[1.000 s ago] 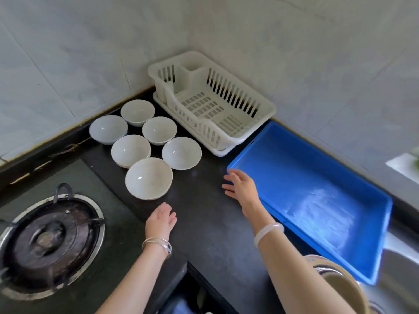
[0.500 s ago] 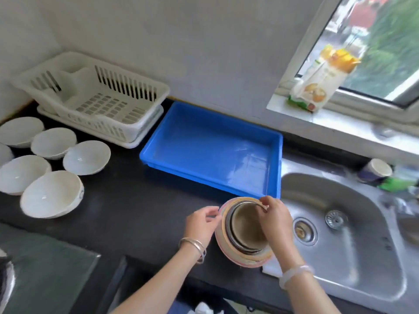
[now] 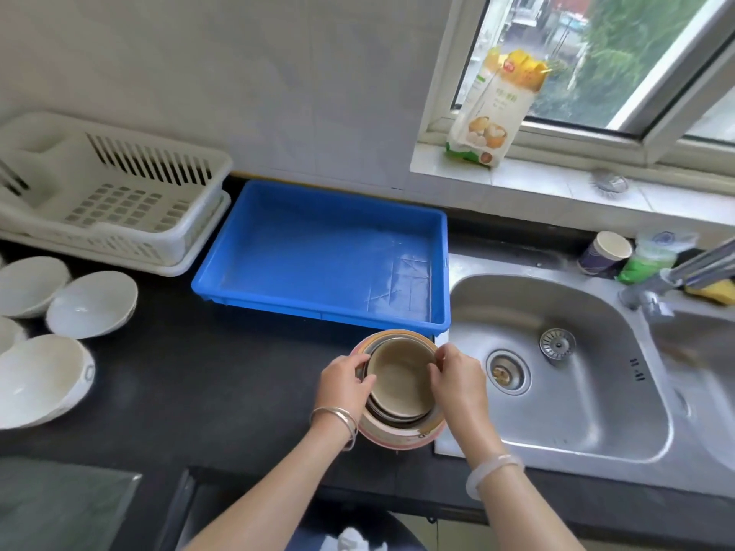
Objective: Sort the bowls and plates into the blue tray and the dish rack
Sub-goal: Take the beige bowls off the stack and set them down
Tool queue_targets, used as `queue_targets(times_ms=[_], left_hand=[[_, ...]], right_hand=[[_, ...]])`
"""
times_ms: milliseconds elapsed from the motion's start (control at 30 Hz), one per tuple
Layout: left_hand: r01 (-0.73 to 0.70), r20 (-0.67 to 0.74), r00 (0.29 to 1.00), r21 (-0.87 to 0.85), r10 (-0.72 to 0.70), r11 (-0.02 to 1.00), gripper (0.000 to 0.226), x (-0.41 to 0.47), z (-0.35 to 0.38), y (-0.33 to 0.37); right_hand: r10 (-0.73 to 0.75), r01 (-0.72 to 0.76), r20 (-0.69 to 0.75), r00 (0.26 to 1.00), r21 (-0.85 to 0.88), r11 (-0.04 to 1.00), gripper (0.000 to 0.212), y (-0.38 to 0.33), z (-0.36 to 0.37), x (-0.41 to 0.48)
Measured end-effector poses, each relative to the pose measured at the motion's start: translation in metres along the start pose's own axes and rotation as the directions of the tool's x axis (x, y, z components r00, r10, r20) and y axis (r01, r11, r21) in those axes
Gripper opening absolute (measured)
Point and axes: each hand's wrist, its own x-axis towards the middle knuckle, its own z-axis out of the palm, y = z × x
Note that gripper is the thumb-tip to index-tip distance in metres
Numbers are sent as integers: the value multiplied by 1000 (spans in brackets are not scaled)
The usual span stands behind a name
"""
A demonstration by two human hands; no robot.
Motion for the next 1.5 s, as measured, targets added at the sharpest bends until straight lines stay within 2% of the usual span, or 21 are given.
queue_targets(times_ms=[300,667,800,867,933,1000,1067,1200,1333,1500], left_hand=[[6,-7,1000,-23,-6,1000,27,0,2,-3],[3,19,1000,-67,-2,998,21,3,1,-6],[56,53,997,-144,-49,988,21,3,-3,-5],[56,66,997,-117,-49,992,16,4,-4,-4],[70,66,996,-84,-64,994,10,6,-4,-1],[85,51,995,-52,-82,995,6,7,-3,3],[91,26,996,-41,-90,995,5,6,-3,7],[72,-31,997,-93,-75,993,7,4,-5,14],[42,-70,996,-130,-51,991,9,4,-13,18],[84,-75,991,-279,-109,957,9,10,-36,10]], right_hand=[[-133,119,-111,985,-125,985,12,-2,-4,-6],[-118,106,-64,991,-167,980,10,2,-9,5],[-24,23,24,999,34,999,8,9,-20,10],[12,-24,78,997,150,988,5,14,-26,11],[29,-53,111,993,227,972,13,19,-32,12],[46,-80,122,992,294,953,20,22,-36,10],[65,-103,116,991,359,928,18,25,-40,9],[80,-118,99,992,471,874,18,27,-47,8],[108,-149,107,988,543,827,8,24,-53,11],[73,-127,111,991,616,777,19,7,-63,12]])
